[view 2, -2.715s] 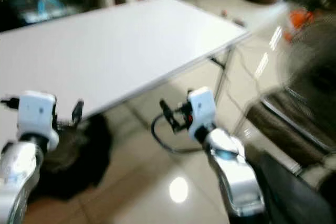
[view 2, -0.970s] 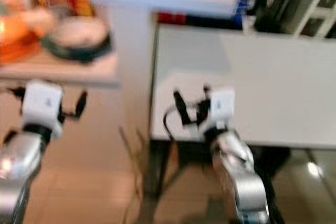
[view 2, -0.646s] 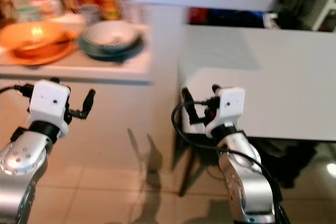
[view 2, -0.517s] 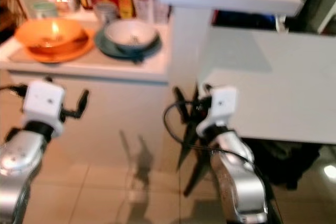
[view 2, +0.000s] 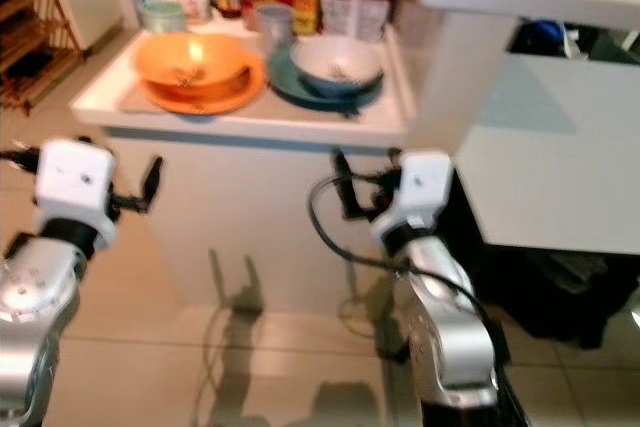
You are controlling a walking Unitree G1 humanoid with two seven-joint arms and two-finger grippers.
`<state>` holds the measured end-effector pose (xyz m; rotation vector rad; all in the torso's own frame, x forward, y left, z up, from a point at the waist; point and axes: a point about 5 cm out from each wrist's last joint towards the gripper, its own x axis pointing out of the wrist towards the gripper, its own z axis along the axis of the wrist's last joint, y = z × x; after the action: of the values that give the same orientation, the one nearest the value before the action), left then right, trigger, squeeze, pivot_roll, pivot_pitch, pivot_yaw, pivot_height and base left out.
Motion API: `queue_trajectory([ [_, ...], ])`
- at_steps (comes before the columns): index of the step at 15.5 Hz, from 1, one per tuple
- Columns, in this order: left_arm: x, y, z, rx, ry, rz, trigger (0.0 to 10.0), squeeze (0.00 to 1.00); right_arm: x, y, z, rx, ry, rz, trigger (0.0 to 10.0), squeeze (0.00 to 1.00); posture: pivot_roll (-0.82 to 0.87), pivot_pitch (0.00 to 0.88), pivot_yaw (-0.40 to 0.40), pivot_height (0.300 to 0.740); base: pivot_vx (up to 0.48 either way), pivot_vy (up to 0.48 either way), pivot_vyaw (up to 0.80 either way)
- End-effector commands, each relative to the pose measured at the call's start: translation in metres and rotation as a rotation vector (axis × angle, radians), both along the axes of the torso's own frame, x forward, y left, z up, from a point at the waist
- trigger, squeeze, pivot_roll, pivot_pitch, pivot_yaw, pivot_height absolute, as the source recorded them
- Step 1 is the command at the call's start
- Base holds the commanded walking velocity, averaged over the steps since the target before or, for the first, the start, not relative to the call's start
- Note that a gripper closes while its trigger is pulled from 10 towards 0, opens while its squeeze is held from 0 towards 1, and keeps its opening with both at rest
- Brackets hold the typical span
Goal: Setting the table
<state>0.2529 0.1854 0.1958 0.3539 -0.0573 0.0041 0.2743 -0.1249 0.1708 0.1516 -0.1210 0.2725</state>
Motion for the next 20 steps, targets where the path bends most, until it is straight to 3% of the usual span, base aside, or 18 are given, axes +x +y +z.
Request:
queue_trajectory([
  [1,0.003,-0.007,0.001,-0.014,-0.001,-0.026,10.0,0.0,0.0,-0.008,0.004,-0.013,-0.013,-0.037,10.0,0.0,0.09,0.012,-0.021,0.74,0.0,0.48,0.0],
  [5,0.007,-0.014,0.002,-0.052,0.009,-0.069,10.0,0.0,0.005,-0.002,0.011,-0.017,-0.031,-0.027,10.0,0.0,0.09,0.012,-0.021,0.74,0.0,0.48,0.0],
  [8,0.01,-0.014,0.006,-0.071,0.01,-0.07,10.0,0.0,0.007,0.002,0.016,-0.022,-0.046,-0.003,10.0,0.0,0.1,0.007,-0.023,0.74,0.225,0.0,0.15],
  [11,0.01,-0.013,0.007,-0.067,0.003,-0.062,10.0,0.0,0.008,0.005,0.019,-0.031,-0.062,0.011,10.0,0.0,0.1,0.0,-0.03,0.74,0.45,0.0,0.8],
  [13,0.009,-0.013,0.008,-0.068,0.002,-0.06,10.0,0.0,0.01,-0.002,0.02,0.017,-0.06,-0.055,10.0,0.0,0.1,0.0,-0.035,0.74,0.448,0.0,0.39],
  [17,0.009,-0.015,0.007,-0.066,0.003,-0.076,10.0,0.0,0.01,-0.013,0.02,0.02,-0.063,-0.113,10.0,0.0,0.1,0.0,-0.032,0.74,0.453,0.0,0.0],
  [20,0.009,-0.016,0.007,-0.061,0.005,-0.089,10.0,0.0,0.002,-0.018,0.021,0.029,-0.087,-0.123,10.0,0.0,0.09,0.0,-0.03,0.74,0.45,0.0,-0.8],
])
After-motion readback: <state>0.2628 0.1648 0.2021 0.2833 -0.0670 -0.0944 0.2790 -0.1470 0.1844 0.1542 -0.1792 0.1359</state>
